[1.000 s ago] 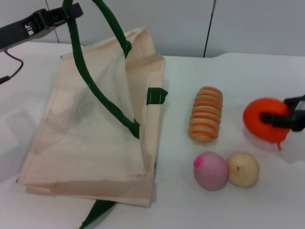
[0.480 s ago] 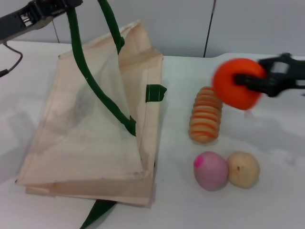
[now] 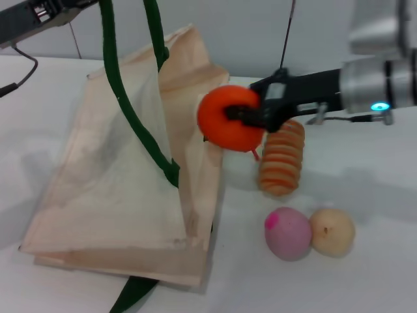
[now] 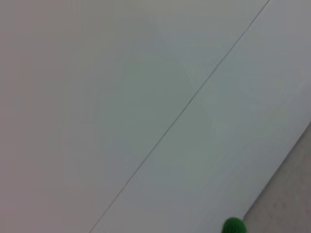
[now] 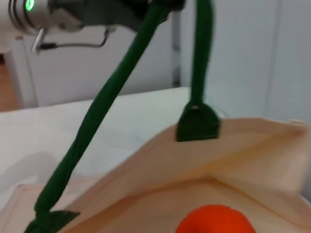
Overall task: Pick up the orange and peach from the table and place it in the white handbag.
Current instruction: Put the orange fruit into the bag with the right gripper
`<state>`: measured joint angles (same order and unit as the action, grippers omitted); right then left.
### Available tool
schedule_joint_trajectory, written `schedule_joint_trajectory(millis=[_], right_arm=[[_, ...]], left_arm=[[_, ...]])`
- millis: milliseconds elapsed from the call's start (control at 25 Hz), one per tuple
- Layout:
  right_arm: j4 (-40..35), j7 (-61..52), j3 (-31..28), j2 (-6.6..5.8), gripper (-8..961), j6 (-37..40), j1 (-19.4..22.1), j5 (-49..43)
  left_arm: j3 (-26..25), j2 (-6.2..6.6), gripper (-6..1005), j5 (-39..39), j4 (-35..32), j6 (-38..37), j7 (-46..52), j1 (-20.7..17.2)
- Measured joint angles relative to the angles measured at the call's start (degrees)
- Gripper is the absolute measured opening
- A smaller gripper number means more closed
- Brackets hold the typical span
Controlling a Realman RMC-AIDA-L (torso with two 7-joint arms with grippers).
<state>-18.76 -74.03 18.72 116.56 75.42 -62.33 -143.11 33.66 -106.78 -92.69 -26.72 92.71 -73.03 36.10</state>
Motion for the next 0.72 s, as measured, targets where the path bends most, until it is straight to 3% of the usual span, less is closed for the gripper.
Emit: schedule_joint_trajectory(millis=[280, 720], right_arm=[[10.20, 2.01, 3.92, 0.08, 216, -9.47, -6.10, -0.11], [17.63, 4.44, 5.21, 0.42, 134, -14.14, -13.77, -0.24]], left_arm=[[0.00, 0.00, 114, -0.93, 0.00, 0.93, 0.22, 0.54], [0.00, 0.03, 113, -2.06, 0.00, 1.27, 0.33, 1.98]])
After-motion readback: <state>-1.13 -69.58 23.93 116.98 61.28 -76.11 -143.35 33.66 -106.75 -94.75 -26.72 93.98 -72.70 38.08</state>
